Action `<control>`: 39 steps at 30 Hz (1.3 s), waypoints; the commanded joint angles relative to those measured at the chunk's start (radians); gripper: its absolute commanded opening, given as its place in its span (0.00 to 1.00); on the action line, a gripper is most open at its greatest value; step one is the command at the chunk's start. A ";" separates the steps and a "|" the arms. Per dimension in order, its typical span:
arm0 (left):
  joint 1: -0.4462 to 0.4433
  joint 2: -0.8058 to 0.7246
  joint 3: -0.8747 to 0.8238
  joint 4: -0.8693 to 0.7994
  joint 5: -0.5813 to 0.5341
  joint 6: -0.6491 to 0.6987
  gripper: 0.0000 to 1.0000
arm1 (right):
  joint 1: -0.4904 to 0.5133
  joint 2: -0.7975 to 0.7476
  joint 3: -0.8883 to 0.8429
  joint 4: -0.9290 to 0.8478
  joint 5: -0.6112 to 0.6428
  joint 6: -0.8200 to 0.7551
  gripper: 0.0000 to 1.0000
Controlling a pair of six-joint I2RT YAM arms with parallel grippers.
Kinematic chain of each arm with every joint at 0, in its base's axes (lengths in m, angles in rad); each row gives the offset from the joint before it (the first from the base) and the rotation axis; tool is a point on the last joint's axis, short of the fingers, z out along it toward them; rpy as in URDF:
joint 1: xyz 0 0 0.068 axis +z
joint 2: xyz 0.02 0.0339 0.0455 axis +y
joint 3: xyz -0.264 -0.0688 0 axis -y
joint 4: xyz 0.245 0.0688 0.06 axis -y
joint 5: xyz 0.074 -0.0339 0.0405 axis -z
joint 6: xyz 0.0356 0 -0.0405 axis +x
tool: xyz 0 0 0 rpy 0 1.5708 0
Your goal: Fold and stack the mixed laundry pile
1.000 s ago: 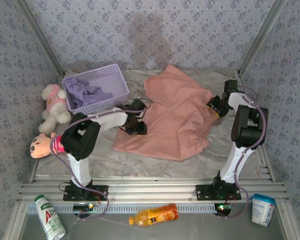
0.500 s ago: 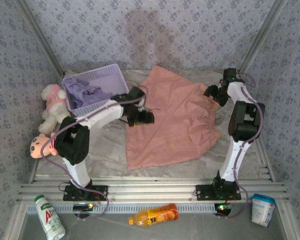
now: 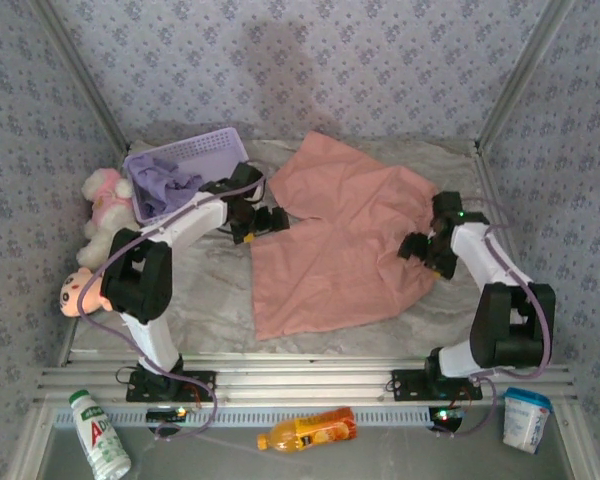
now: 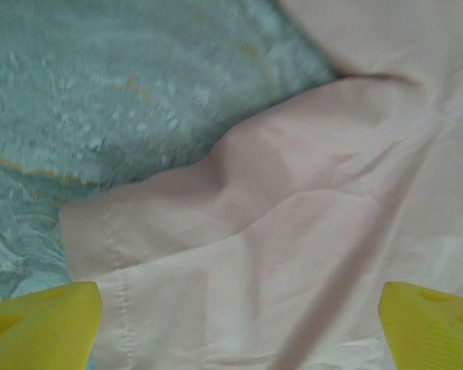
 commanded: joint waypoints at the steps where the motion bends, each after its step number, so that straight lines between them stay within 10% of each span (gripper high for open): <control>1: -0.035 -0.077 -0.074 0.004 0.002 0.019 0.91 | -0.004 -0.095 -0.103 -0.021 0.012 0.129 0.82; 10: -0.215 -0.286 -0.331 -0.070 -0.061 0.101 0.86 | -0.084 -0.084 -0.236 0.259 -0.111 0.216 0.72; 21: -0.450 -0.422 -0.581 0.015 -0.091 -0.035 0.68 | -0.079 -0.046 -0.273 0.393 -0.134 0.246 0.08; 34: -0.550 -0.259 -0.597 0.032 -0.177 0.006 0.47 | -0.027 -0.120 -0.304 0.352 -0.089 0.274 0.07; 39: -0.546 -0.255 -0.532 -0.061 -0.278 0.020 0.08 | 0.006 -0.172 -0.304 0.288 -0.044 0.247 0.06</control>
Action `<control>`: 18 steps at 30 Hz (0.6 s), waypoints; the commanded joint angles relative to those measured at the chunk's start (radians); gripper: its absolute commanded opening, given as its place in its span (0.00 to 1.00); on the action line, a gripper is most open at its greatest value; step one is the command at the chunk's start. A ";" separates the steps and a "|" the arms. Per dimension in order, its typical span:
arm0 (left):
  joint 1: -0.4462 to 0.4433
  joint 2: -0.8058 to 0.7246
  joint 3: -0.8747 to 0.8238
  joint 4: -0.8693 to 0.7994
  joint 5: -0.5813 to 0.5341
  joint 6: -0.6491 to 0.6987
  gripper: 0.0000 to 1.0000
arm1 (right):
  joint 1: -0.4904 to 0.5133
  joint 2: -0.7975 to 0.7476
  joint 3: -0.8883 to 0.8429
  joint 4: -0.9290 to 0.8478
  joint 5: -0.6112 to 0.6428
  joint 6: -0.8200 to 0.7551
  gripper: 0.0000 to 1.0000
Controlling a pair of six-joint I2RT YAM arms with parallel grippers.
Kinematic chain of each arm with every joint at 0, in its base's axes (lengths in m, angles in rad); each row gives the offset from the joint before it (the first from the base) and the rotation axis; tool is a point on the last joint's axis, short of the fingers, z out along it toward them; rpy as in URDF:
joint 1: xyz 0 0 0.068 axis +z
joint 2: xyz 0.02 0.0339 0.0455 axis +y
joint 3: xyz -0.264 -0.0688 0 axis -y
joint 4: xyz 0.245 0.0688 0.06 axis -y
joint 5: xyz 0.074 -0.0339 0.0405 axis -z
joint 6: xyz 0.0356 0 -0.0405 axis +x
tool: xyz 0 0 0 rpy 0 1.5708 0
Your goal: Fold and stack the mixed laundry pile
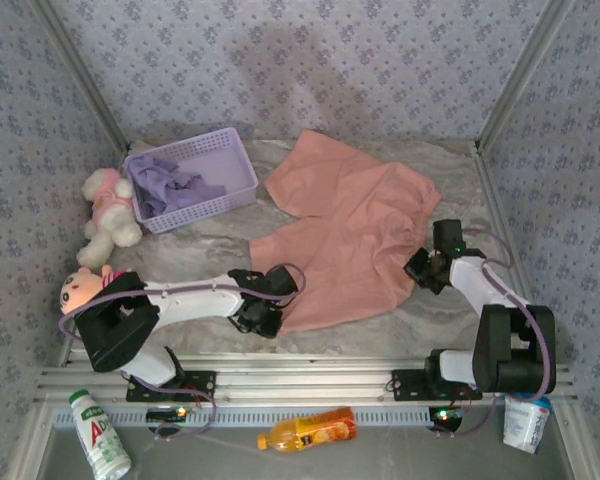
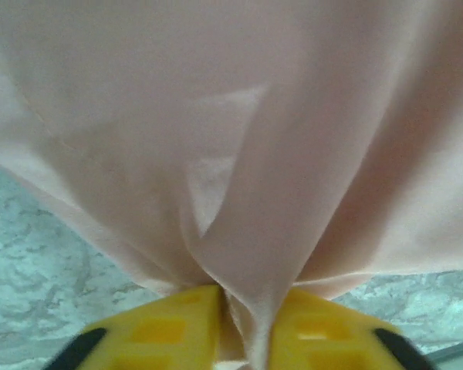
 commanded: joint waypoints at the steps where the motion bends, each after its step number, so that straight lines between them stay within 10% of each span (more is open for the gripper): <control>1: 0.000 0.027 0.046 -0.086 -0.099 0.024 0.02 | 0.029 -0.054 -0.007 -0.092 0.056 -0.016 0.06; 18: 0.280 -0.153 0.507 -0.141 -0.266 0.163 0.00 | 0.100 -0.225 0.248 -0.422 -0.087 -0.004 0.00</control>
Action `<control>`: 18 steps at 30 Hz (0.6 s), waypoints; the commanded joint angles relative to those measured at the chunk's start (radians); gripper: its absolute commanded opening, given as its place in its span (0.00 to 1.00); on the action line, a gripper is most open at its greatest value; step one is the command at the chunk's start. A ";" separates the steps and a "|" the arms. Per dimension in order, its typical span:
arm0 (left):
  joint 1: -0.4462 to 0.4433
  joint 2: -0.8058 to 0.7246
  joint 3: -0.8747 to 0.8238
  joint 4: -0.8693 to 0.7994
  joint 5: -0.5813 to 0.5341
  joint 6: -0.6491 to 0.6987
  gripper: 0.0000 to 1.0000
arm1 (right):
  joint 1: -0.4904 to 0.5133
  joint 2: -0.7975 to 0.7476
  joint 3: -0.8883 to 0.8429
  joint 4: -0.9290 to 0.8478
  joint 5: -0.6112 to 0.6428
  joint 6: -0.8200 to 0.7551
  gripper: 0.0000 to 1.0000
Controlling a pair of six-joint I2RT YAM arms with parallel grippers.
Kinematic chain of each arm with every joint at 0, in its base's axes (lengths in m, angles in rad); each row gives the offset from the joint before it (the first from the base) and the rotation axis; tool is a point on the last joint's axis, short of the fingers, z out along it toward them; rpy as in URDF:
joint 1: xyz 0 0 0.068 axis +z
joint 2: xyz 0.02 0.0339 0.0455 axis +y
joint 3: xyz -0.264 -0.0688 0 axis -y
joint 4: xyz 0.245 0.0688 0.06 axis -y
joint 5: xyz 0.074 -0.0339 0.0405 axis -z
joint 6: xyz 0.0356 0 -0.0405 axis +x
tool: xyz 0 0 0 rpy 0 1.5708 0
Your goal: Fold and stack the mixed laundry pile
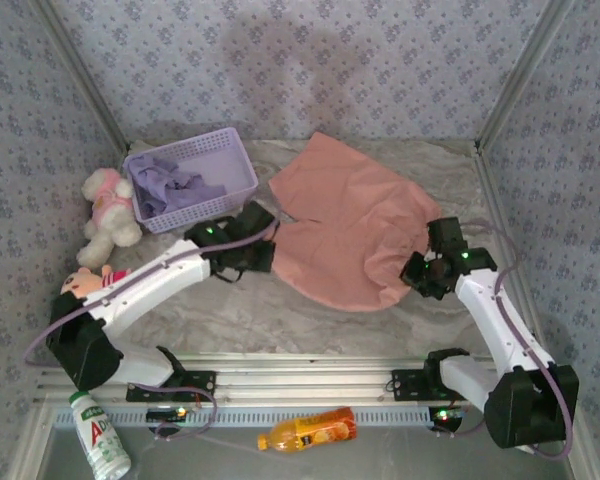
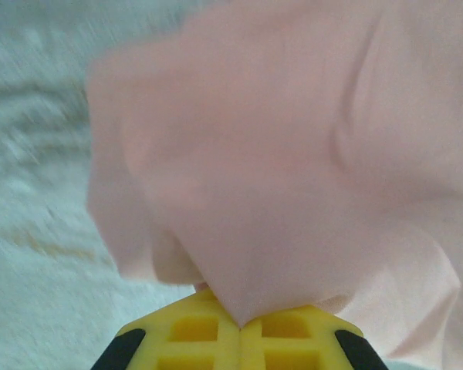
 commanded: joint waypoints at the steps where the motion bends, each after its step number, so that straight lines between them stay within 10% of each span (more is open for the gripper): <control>1: 0.053 0.023 0.129 0.044 -0.058 0.079 0.00 | -0.042 0.027 0.105 -0.016 -0.094 0.022 0.00; 9: 0.196 0.372 0.582 0.173 0.043 0.218 0.00 | -0.275 0.194 0.227 0.220 -0.264 0.088 0.00; 15: 0.226 1.006 1.518 -0.081 0.159 0.278 0.03 | -0.365 0.447 0.322 0.489 -0.341 0.198 0.04; 18: 0.267 1.281 1.924 -0.053 0.201 0.110 0.99 | -0.413 0.550 0.340 0.663 -0.340 0.272 0.28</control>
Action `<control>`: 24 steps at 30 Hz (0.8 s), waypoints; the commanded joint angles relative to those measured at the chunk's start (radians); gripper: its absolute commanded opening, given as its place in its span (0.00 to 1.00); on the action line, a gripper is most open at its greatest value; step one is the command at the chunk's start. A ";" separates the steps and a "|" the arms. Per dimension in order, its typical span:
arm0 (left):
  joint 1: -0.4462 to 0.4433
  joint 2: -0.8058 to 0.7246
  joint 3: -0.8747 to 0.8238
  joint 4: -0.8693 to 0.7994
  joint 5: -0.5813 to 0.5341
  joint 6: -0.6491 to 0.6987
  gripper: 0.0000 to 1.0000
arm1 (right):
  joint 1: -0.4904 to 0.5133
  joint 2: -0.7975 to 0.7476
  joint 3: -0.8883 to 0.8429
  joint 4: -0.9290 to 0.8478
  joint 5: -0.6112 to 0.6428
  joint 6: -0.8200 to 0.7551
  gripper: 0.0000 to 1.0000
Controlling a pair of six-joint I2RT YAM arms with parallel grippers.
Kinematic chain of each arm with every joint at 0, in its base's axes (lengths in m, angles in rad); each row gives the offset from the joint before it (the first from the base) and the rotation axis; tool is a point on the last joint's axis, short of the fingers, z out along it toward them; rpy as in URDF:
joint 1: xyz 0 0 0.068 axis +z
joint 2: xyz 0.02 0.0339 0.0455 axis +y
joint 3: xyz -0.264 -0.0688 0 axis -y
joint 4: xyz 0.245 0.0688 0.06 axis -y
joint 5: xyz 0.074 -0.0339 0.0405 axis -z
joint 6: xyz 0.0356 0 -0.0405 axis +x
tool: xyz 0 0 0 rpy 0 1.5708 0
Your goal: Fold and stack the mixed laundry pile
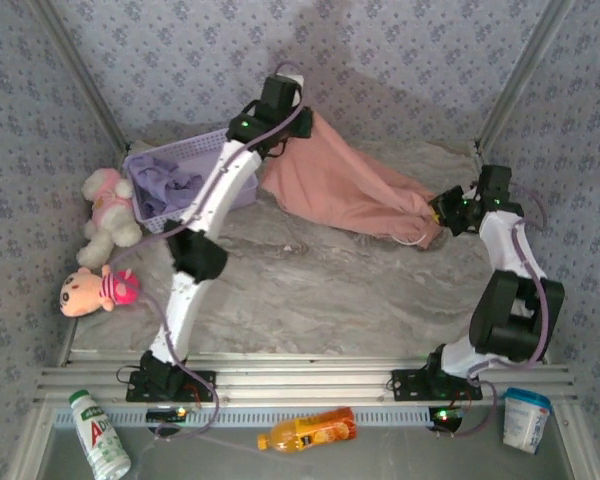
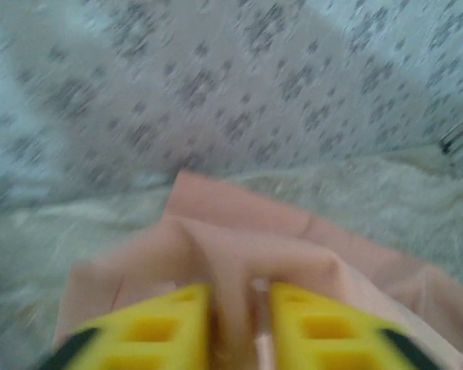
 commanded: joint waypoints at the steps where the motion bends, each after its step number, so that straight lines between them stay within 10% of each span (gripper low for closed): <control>1: 0.054 0.105 0.116 0.012 0.106 -0.182 1.00 | -0.055 0.086 0.040 0.272 -0.051 0.123 0.33; 3: 0.076 0.032 -0.080 0.134 0.134 -0.271 1.00 | -0.079 0.132 0.070 0.329 -0.061 0.147 0.62; 8: 0.071 0.003 -0.044 0.006 0.113 -0.191 1.00 | -0.073 0.110 0.199 0.141 0.013 -0.034 0.83; 17: 0.037 -0.092 -0.114 -0.195 0.162 -0.118 0.97 | 0.081 0.112 0.180 -0.014 0.159 -0.286 0.73; 24: -0.059 -0.293 -0.521 -0.158 0.136 -0.100 1.00 | 0.175 0.288 0.231 -0.058 0.309 -0.433 0.64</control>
